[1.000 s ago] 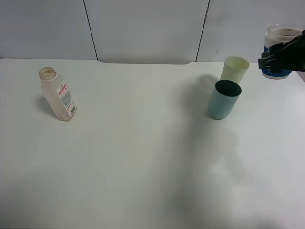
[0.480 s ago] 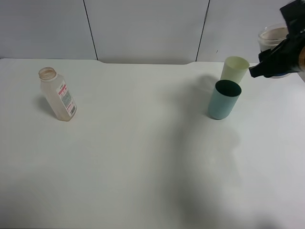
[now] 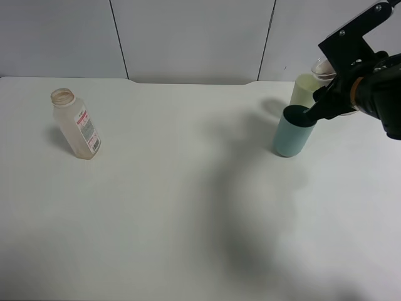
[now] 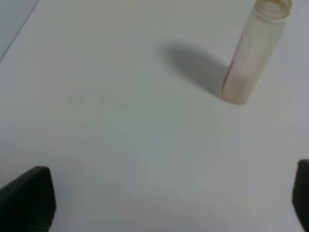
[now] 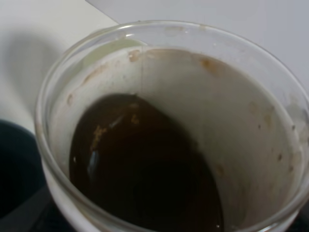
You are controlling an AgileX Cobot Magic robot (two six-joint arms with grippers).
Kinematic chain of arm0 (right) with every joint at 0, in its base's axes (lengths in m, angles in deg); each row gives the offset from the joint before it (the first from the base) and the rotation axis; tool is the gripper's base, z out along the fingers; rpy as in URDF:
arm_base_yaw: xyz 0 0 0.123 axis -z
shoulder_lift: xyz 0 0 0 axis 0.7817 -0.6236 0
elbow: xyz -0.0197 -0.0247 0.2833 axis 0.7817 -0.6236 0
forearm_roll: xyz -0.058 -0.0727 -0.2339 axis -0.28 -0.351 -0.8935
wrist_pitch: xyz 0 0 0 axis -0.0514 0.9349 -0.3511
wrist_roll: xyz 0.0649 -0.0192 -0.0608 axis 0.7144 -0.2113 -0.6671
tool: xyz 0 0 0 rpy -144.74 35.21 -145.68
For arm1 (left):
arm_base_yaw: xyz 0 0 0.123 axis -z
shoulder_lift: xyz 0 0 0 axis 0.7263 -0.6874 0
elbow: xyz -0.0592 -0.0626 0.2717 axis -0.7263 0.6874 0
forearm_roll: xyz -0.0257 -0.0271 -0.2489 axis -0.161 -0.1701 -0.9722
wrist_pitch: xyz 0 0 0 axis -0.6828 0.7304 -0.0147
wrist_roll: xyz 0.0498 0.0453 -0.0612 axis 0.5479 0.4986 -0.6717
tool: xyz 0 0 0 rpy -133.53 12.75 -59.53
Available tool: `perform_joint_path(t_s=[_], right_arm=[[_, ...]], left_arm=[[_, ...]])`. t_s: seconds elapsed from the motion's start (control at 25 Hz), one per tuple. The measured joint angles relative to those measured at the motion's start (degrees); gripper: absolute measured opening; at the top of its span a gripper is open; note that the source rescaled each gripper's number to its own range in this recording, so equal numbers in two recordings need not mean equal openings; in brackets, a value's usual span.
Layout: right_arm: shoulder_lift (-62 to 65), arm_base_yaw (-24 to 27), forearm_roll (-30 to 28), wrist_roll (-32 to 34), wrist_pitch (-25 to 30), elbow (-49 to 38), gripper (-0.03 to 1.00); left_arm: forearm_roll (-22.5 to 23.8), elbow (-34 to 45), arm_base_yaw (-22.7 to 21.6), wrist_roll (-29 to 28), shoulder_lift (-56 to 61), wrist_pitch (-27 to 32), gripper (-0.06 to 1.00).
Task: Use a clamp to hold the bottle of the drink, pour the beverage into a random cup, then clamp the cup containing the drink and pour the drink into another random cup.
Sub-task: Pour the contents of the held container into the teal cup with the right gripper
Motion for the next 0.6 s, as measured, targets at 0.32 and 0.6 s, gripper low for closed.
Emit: perform_joint_path(t_s=[0.32, 0.6], right_arm=[[-0.4, -1.8, 0.2, -7.1, 3.1, 0.0, 0.0], [-0.4, -2.7, 0.2, -13.0, 3.5, 0.0, 0.0]], left_arm=[[0.0, 0.0, 0.0, 0.0, 0.0, 0.0, 1.0], [0.0, 0.0, 0.0, 0.0, 0.0, 0.0, 1.0]])
